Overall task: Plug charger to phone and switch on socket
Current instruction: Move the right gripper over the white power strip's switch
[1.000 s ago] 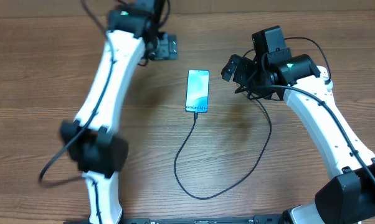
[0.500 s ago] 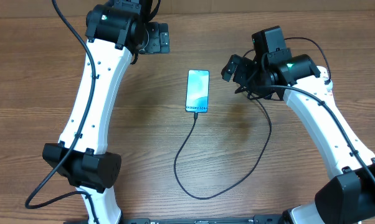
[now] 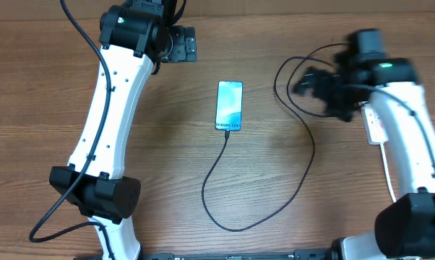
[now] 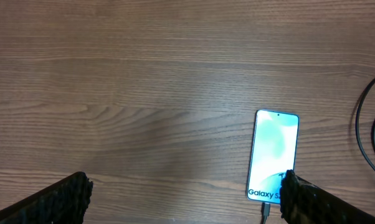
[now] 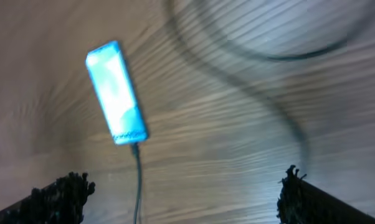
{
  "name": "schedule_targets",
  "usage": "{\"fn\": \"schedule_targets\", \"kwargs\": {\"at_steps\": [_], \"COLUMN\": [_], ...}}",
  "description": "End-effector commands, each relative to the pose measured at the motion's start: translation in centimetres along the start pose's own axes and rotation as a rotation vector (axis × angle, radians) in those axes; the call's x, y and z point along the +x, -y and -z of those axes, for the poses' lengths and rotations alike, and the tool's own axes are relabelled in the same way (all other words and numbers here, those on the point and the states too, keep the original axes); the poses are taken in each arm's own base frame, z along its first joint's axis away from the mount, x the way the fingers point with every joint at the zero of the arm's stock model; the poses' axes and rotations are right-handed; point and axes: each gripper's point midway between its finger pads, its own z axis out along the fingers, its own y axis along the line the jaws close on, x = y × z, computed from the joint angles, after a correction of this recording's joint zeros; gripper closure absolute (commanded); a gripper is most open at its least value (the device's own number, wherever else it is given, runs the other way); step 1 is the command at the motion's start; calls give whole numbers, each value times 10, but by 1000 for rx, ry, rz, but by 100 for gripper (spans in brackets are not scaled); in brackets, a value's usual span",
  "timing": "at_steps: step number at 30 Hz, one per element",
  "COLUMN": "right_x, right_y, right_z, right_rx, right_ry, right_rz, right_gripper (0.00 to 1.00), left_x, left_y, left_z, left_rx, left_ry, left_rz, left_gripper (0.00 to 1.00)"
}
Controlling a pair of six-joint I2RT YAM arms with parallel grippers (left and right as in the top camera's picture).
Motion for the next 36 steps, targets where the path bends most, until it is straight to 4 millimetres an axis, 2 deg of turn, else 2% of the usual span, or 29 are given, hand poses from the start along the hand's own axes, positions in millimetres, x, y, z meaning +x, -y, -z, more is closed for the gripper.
{"fn": "schedule_targets", "kwargs": {"at_steps": [1,5,8,11,13,14,18,24,31,36], "right_x": [-34,-56,-62,-67,-73,-75,-87,-102,-108,-117], "right_y": [22,79,115,154,180,186,201,210,207,208], "right_z": [49,81,92,91,81,77,51,18,2,0], "right_rx": [-52,-32,-70,-102,-100,-99,-100,-98,-99,-94], "right_ry": [105,175,180,141,99,89,56,41,37,70], "right_rz": [-2,-74,-117,-189,-212,-212,-172,-134,-53,-33], "right_gripper": [0,0,0,0,0,0,0,0,0,0], "left_x": [0,0,0,0,0,0,0,0,0,0], "left_y": [-3,-3,-3,-3,-3,-3,-3,-3,-3,-3], "left_z": [-2,-2,-2,-2,-2,-2,-2,-2,-2,-2], "left_rx": [-21,-21,-21,-21,-21,-21,-21,-21,-21,-21], "left_ry": [1,1,1,1,1,1,1,1,1,1], "left_rz": [-24,-24,-24,-24,-24,-24,-24,-24,-24,-24], "left_gripper": [0,0,0,0,0,0,0,0,0,0]}}
